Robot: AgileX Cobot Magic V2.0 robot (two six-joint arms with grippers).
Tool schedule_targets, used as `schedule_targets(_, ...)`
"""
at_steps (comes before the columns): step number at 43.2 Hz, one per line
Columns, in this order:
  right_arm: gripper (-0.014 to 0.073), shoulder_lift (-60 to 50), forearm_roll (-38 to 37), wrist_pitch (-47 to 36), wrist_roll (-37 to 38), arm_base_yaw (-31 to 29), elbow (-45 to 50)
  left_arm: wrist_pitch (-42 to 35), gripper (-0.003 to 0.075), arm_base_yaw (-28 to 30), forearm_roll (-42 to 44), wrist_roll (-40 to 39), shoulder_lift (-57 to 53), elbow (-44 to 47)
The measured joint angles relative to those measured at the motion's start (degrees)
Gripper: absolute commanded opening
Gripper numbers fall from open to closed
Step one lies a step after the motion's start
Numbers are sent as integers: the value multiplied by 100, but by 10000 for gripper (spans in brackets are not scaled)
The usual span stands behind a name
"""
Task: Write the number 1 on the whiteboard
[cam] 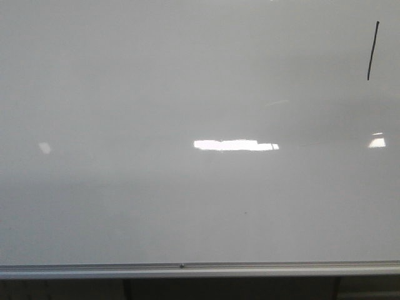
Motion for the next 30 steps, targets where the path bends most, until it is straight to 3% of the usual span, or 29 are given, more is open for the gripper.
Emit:
schedule_targets(12, -62, -296, 0, -209, 0, -132, 205, 0, -20, 0, 0, 0, 0, 0)
schedule_targets(24, -62, -2115, 26, -2585, 0, -1421, 2347, 0, -20, 0, 0, -10, 0, 0)
schedule_targets(30, -62, -2873, 137, -3587, 0, -1722, 3329, 0, -20, 0, 0, -10, 0, 0)
